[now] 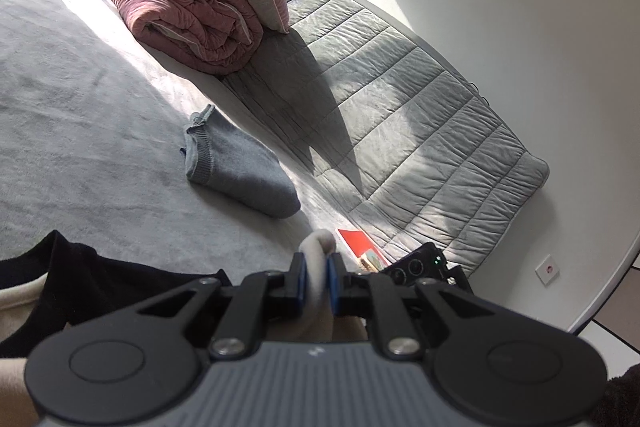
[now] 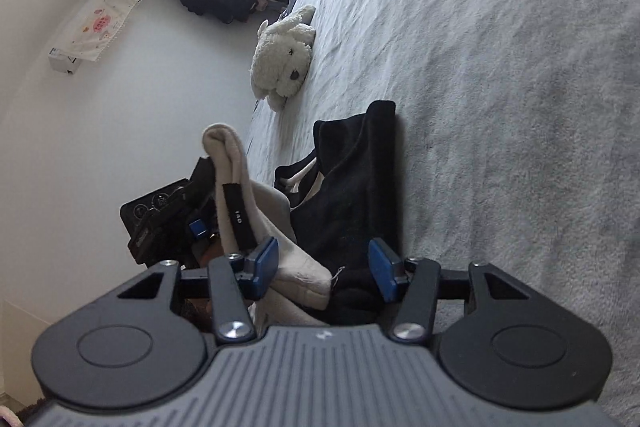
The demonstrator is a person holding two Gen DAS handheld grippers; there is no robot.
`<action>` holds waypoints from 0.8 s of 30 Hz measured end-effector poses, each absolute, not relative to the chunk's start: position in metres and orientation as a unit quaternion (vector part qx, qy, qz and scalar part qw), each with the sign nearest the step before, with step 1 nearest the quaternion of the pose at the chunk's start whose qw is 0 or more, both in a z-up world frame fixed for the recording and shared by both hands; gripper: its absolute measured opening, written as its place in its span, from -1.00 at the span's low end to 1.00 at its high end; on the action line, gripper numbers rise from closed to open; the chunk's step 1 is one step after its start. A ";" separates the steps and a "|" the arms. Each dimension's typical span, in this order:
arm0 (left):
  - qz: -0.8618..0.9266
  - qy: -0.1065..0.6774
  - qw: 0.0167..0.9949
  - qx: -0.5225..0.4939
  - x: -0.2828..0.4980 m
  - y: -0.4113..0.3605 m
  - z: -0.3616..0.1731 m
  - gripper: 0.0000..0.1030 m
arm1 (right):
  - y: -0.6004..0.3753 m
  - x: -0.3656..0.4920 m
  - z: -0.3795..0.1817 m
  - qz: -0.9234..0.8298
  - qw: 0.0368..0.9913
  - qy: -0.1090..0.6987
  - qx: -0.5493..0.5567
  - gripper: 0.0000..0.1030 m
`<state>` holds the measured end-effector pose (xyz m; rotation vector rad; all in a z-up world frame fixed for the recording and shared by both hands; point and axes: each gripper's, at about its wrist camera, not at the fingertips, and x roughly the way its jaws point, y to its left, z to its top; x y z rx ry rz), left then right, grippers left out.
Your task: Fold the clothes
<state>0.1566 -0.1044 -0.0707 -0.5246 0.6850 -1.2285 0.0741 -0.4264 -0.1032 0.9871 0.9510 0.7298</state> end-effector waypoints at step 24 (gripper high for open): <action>-0.395 0.316 0.837 -0.212 0.135 -0.054 -0.057 0.13 | -0.412 0.071 -0.064 0.231 0.808 0.377 0.389 0.16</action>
